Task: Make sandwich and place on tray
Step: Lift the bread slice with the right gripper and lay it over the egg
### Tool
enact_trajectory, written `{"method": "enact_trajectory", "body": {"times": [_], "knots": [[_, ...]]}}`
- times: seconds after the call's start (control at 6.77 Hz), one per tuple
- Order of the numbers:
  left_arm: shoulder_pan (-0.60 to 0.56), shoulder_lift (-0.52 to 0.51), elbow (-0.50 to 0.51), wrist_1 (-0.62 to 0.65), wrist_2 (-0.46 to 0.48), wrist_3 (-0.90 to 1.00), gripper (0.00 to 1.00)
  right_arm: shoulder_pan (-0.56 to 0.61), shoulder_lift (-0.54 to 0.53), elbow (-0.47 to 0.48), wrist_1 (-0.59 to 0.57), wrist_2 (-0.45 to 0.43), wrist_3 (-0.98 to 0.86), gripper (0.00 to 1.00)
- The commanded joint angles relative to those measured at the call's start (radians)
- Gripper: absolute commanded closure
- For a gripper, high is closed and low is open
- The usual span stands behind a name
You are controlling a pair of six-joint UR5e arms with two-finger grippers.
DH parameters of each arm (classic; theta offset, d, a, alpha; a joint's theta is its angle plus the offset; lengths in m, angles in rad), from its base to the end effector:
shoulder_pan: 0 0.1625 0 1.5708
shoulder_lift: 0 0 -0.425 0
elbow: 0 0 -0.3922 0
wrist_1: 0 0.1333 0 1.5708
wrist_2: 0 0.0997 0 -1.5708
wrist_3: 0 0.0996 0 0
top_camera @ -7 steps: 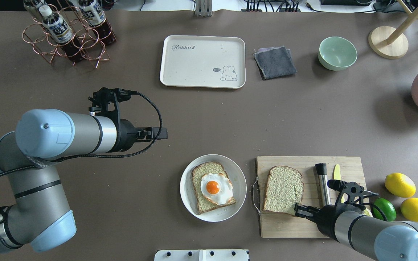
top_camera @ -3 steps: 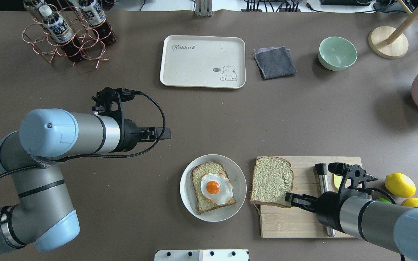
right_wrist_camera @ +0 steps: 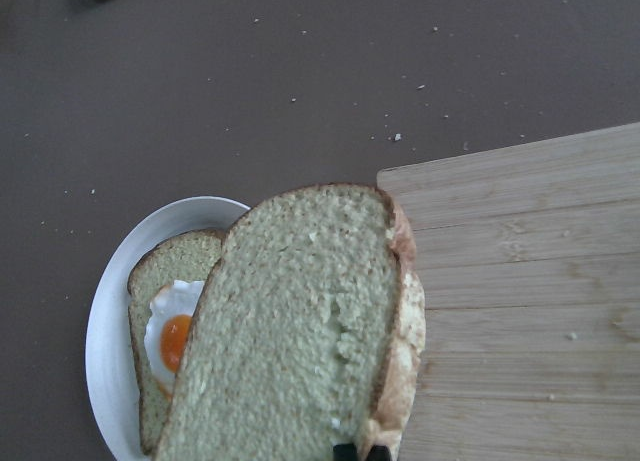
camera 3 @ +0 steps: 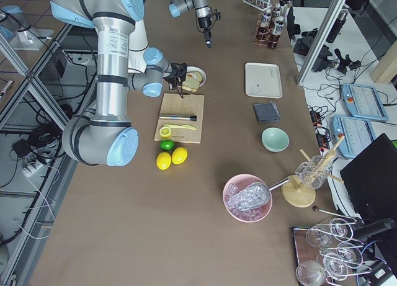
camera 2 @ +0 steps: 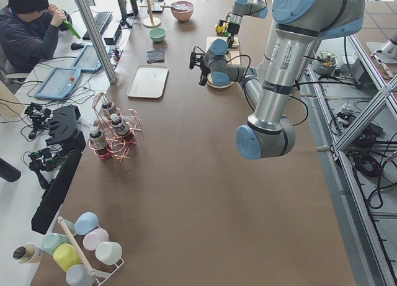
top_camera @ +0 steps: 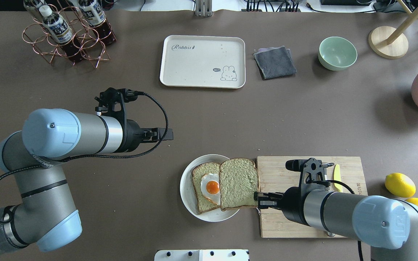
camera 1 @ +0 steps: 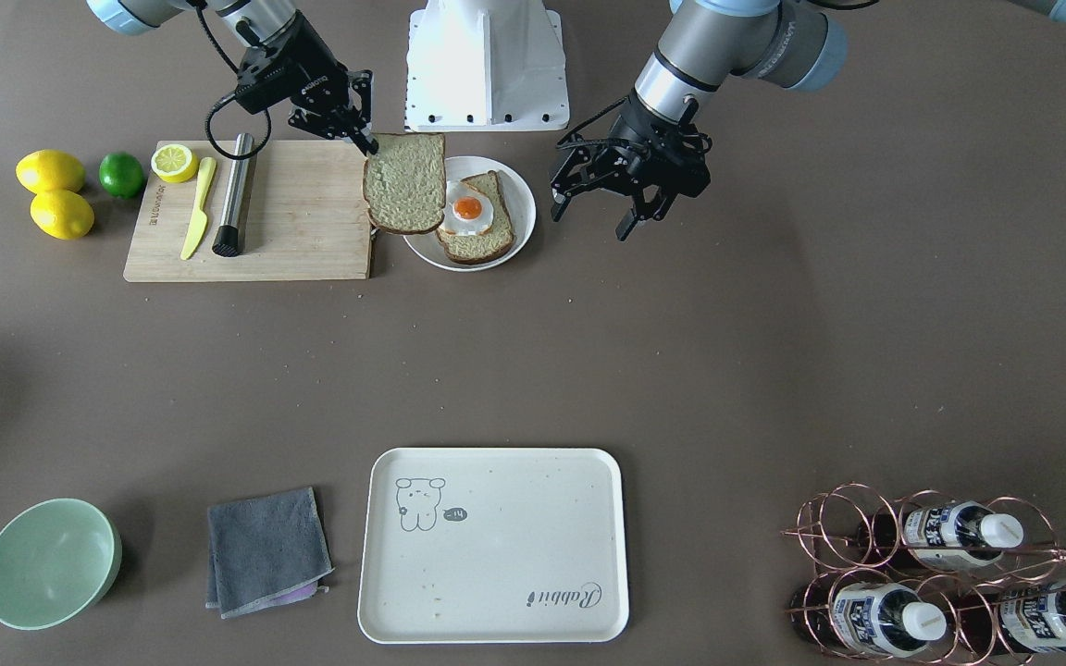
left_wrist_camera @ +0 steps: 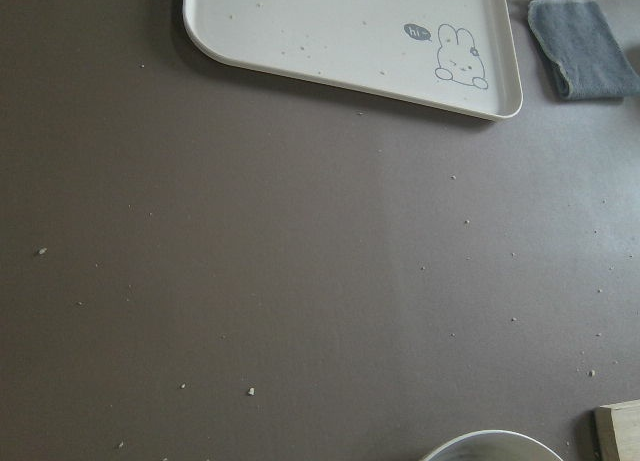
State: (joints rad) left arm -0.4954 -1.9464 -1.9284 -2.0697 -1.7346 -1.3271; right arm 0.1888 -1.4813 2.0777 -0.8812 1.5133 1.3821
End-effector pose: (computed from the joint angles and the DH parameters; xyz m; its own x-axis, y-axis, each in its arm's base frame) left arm 0.4486 -0.3754 0.2340 0.3642 0.0738 -0.9284 0.2533 0.9514 0.1750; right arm -0.4512 -0.2278 0.2978 0.3164 -0.1302 0.9397 -0.1855 0.9629 0.1959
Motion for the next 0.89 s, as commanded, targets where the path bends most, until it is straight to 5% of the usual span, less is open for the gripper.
{"method": "enact_trajectory", "body": {"times": [0.0,0.74], "knots": [[-0.002,0.001,-0.001,-0.001,0.0,-0.001,0.01,0.0,0.148,-0.114,-0.001,-0.002,-0.104,1.0],[0.0,0.0,0.002,-0.001,0.006,-0.006,0.01,0.006,0.161,-0.174,0.004,0.002,-0.224,1.0]]}}
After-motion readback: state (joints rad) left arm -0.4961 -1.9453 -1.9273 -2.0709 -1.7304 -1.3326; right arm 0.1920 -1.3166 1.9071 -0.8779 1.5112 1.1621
